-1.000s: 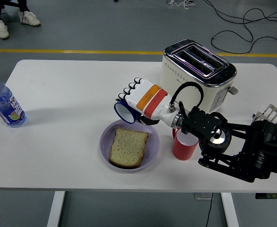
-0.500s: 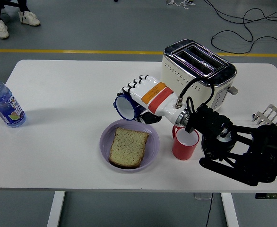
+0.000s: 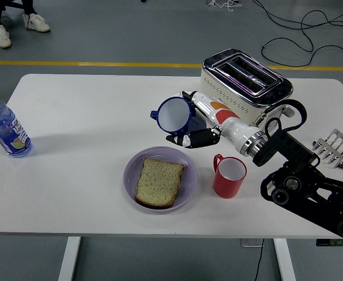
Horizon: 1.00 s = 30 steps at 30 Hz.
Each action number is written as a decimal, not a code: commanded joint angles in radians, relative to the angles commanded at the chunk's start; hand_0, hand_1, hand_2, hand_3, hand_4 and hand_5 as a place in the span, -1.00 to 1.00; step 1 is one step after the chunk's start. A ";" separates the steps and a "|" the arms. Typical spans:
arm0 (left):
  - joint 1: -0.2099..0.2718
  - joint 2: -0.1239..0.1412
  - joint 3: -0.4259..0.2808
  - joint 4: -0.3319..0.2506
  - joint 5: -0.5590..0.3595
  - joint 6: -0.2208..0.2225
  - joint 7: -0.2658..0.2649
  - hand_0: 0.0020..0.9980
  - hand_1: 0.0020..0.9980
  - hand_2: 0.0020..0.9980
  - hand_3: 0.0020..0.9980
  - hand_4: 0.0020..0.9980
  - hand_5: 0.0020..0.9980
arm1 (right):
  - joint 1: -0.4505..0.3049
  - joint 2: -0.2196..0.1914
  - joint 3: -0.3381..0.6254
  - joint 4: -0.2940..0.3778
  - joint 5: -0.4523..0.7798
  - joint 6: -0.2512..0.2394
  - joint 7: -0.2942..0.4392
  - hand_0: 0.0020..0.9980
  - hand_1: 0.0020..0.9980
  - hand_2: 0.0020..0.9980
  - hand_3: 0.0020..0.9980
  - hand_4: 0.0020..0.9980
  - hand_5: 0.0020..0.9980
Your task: Pick up the cup,pour liquid into bread,place the cup on the desk
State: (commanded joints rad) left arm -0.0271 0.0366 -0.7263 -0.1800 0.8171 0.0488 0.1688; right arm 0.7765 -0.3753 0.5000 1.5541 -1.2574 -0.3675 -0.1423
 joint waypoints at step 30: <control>-0.011 -0.001 -0.012 0.000 0.009 0.001 -0.002 0.33 0.41 0.46 0.26 -0.23 0.87 | -0.349 -0.114 0.431 0.091 0.478 0.012 -0.050 -0.12 -0.15 0.11 0.13 0.26 -1.00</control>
State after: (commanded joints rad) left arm -0.0377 0.0355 -0.7385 -0.1800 0.8262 0.0498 0.1669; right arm 0.4276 -0.4889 0.9311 1.6447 -0.7790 -0.3553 -0.1926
